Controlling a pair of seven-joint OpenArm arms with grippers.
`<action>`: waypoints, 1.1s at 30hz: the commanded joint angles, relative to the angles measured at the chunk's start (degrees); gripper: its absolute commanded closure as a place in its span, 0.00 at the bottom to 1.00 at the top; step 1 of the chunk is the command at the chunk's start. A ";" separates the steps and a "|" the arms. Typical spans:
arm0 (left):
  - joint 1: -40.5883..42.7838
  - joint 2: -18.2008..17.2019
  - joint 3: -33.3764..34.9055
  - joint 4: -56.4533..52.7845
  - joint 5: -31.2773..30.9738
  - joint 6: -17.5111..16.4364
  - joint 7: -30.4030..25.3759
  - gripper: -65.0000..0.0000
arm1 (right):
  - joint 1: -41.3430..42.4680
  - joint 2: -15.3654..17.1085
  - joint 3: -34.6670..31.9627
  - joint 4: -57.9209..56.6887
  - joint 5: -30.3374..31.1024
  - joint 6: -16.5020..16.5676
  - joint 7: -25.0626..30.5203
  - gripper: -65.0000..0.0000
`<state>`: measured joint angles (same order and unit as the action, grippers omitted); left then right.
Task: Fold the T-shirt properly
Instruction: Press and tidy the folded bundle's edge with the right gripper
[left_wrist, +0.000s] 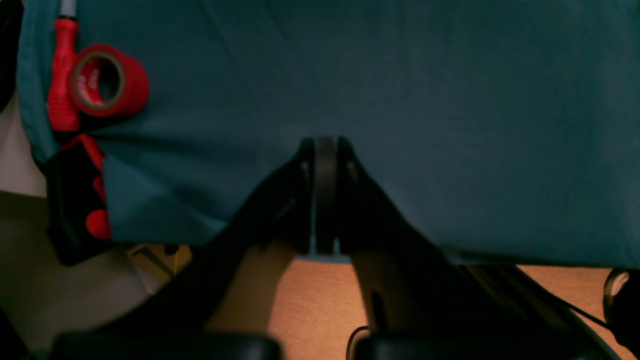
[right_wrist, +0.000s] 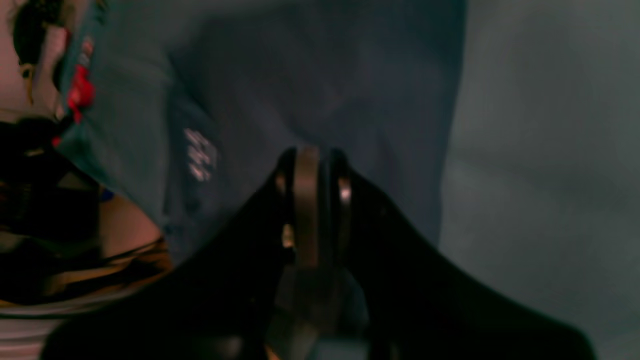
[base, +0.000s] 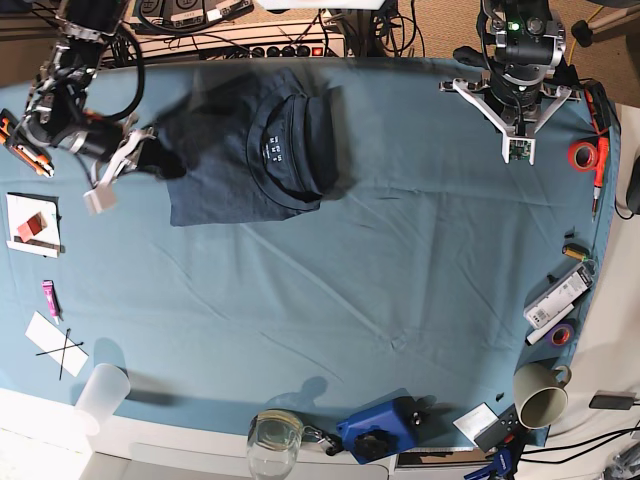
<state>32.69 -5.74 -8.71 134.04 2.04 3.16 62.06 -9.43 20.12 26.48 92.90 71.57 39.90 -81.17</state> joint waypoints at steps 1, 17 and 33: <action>0.17 -0.15 -0.11 0.96 0.28 0.17 -1.03 1.00 | 1.62 0.76 0.20 1.88 1.40 0.10 1.17 0.92; 0.17 -0.20 -0.13 0.96 3.58 -3.87 -3.61 1.00 | 11.63 -2.80 -14.80 -9.66 -20.46 -0.66 7.54 1.00; 1.14 -0.17 -16.90 0.96 -3.26 -10.75 -1.64 1.00 | 3.26 -2.36 -6.29 12.81 -14.21 -0.48 1.17 1.00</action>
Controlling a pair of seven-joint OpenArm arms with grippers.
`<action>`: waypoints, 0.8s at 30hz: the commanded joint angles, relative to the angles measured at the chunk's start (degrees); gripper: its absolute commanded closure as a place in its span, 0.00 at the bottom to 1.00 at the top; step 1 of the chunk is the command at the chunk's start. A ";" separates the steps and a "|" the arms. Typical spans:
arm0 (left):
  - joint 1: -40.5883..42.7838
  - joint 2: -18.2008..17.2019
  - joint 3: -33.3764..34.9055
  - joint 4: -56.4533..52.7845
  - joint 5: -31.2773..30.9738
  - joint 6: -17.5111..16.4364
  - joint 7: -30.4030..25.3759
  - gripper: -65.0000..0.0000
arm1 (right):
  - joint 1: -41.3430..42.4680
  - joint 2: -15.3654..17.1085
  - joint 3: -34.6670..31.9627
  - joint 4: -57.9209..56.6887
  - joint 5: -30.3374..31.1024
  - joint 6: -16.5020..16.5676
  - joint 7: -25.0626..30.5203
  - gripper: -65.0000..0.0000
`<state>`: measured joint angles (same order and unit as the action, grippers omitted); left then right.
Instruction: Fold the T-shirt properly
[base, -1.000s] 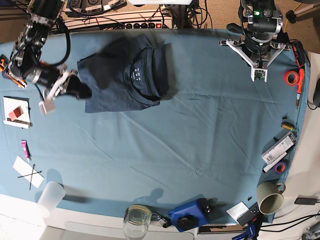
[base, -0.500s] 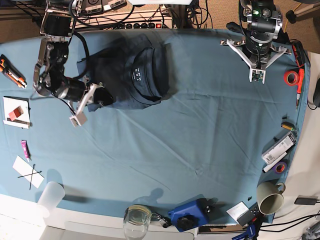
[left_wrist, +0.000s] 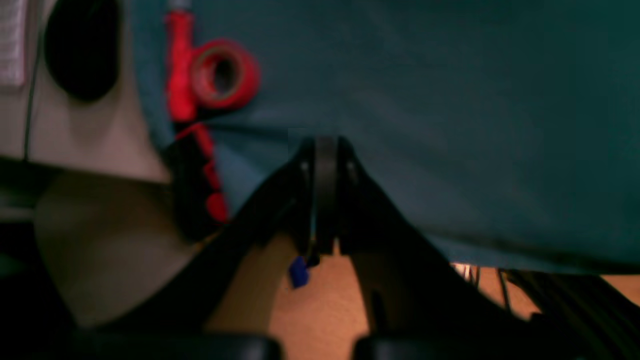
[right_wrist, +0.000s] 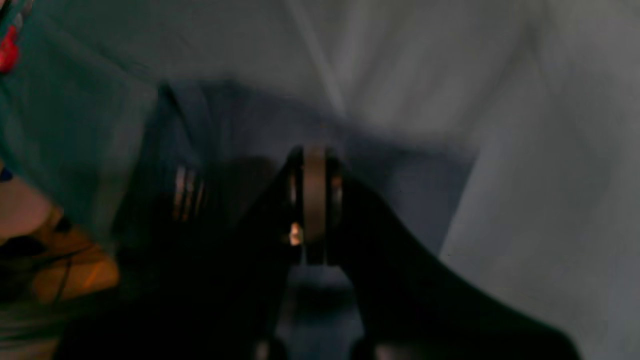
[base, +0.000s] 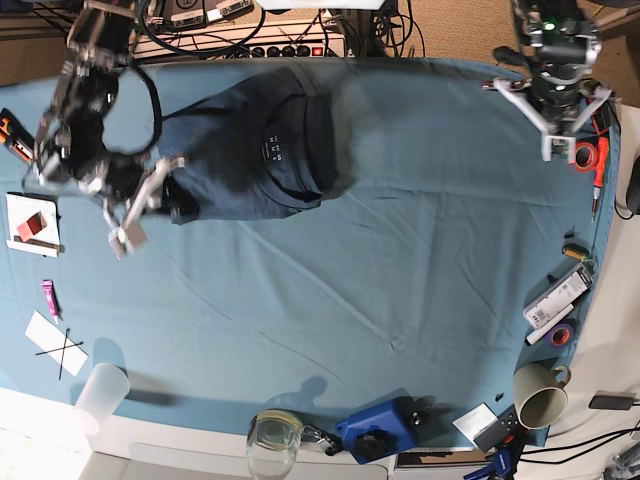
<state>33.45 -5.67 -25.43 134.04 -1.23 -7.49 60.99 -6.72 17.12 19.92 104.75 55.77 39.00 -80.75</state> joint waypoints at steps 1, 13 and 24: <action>0.55 -0.22 -1.88 0.96 -0.94 -0.63 -0.22 1.00 | -1.60 0.66 0.52 2.89 1.88 0.42 0.75 1.00; 10.12 -0.20 -8.94 0.79 -15.52 -4.66 3.54 1.00 | -26.32 0.66 0.76 16.00 1.62 0.39 0.75 1.00; 21.99 0.11 -8.83 -1.14 -19.04 -4.04 0.37 1.00 | -41.81 0.66 0.76 15.89 -5.51 1.00 0.75 1.00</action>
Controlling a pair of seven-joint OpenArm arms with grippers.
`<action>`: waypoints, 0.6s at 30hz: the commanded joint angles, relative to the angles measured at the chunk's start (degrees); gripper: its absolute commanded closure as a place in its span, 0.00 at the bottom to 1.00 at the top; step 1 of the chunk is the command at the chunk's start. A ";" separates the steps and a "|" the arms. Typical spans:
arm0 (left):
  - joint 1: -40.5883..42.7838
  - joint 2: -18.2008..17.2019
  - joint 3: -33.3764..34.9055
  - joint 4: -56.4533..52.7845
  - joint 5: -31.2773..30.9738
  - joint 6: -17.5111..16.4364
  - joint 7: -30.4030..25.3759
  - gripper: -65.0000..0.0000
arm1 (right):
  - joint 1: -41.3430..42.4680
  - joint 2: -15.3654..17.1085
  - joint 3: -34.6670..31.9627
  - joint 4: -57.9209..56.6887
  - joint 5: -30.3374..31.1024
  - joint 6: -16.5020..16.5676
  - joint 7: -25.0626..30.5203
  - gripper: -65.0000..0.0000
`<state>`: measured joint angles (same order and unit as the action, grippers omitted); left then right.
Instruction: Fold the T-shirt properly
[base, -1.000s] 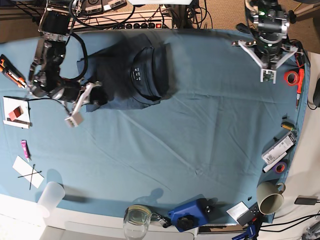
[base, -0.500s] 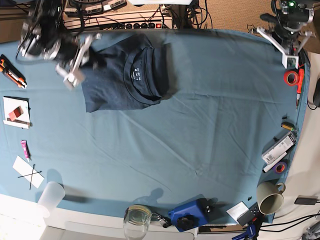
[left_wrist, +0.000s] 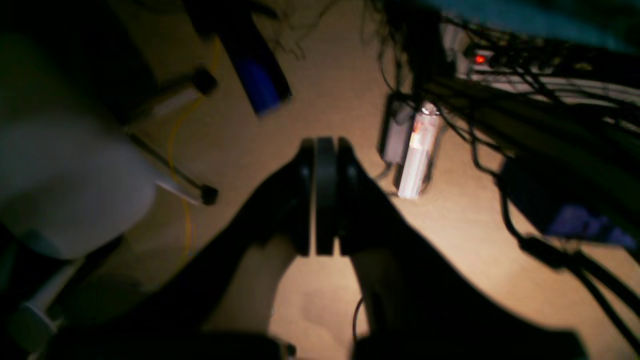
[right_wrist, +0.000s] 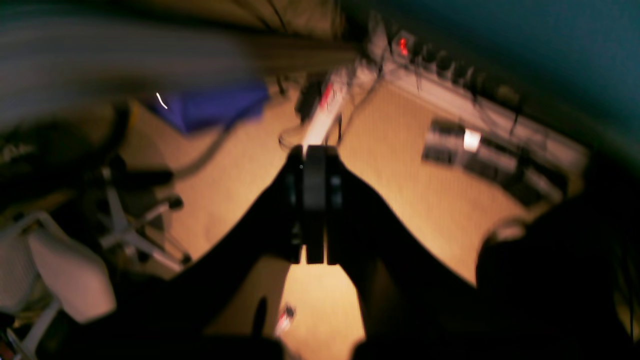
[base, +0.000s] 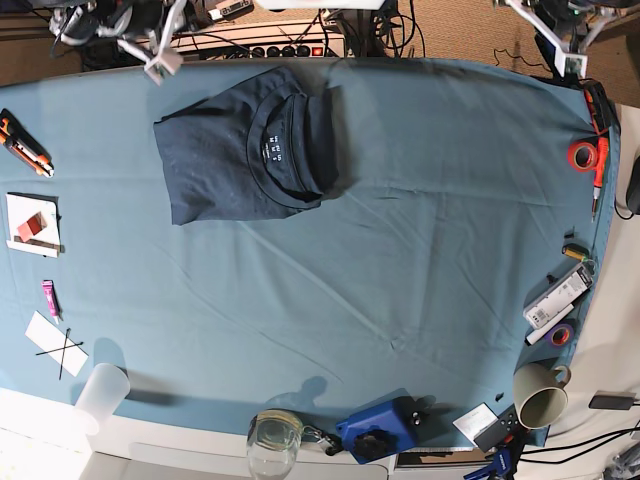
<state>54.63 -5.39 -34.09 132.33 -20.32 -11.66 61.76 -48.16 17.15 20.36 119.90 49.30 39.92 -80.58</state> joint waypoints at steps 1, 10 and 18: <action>1.46 -0.17 -0.15 -0.44 -1.09 0.02 -0.76 1.00 | -1.25 0.63 0.33 0.74 0.04 0.08 0.58 1.00; 1.75 -0.02 -0.17 -21.38 -2.49 -4.55 -3.72 1.00 | -4.48 0.63 0.33 -5.84 -5.18 0.08 0.58 1.00; -6.95 -0.04 -0.17 -41.22 -3.89 -10.25 -6.62 1.00 | 0.76 0.66 0.28 -25.31 -6.88 0.08 0.68 1.00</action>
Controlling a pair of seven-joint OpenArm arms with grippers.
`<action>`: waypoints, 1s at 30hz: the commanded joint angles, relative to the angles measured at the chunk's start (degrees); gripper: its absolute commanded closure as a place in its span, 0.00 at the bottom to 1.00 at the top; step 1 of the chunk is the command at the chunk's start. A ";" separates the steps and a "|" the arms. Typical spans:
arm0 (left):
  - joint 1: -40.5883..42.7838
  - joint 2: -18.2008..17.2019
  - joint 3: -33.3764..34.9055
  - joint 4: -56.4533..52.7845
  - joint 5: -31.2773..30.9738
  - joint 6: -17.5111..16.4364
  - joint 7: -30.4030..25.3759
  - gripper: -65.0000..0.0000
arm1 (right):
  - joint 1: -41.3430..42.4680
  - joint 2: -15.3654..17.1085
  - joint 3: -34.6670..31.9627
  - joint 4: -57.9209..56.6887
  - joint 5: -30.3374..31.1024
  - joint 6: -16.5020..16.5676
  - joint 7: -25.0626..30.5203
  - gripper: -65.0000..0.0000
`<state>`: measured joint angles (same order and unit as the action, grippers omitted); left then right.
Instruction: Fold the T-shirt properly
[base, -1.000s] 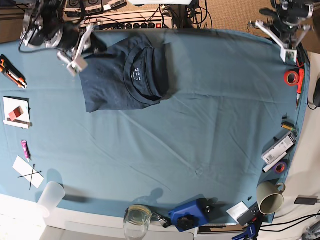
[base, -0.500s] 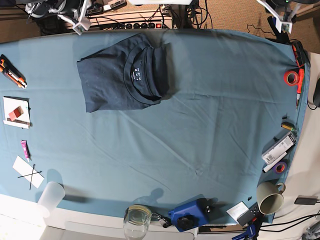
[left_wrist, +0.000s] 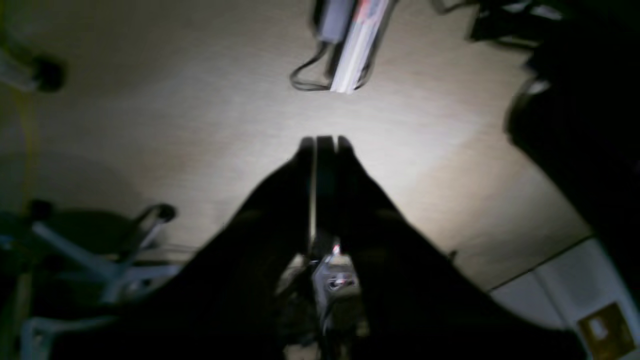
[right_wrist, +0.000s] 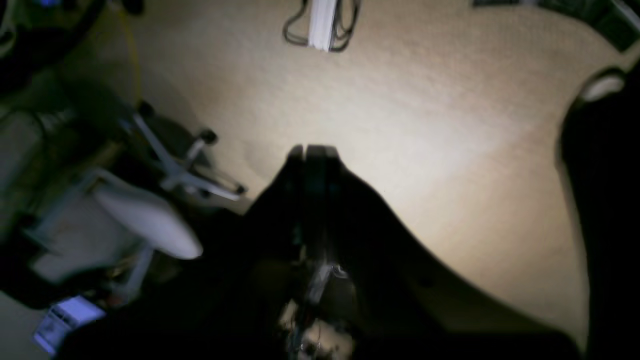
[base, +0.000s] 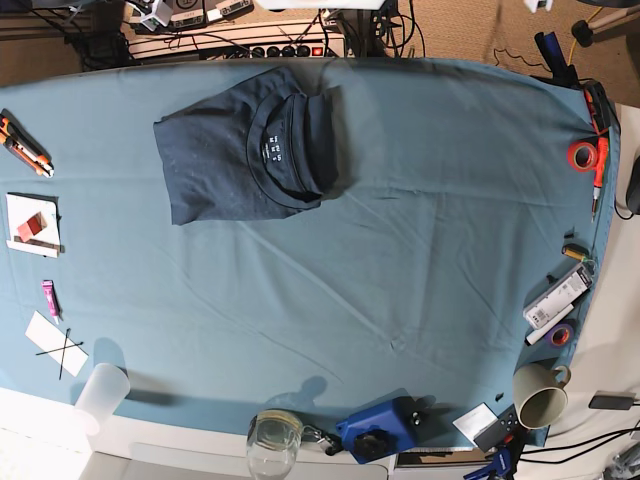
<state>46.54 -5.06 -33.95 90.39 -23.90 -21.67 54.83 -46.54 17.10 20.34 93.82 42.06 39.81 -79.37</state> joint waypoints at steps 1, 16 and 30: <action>-0.26 -0.37 -0.31 -1.62 0.13 -0.87 0.11 1.00 | 0.28 0.70 0.24 -1.77 -0.22 0.19 -0.46 1.00; -17.70 -0.74 -0.31 -34.91 18.84 -2.43 -22.93 1.00 | 18.38 5.01 -12.50 -33.00 -17.22 0.19 19.19 1.00; -28.57 -0.83 -0.31 -60.74 31.67 4.39 -53.05 1.00 | 32.63 2.38 -35.82 -54.42 -35.54 -8.72 52.83 1.00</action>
<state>17.78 -5.45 -34.20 29.36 7.55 -17.34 2.02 -13.67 18.52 -15.68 39.16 6.76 30.83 -26.06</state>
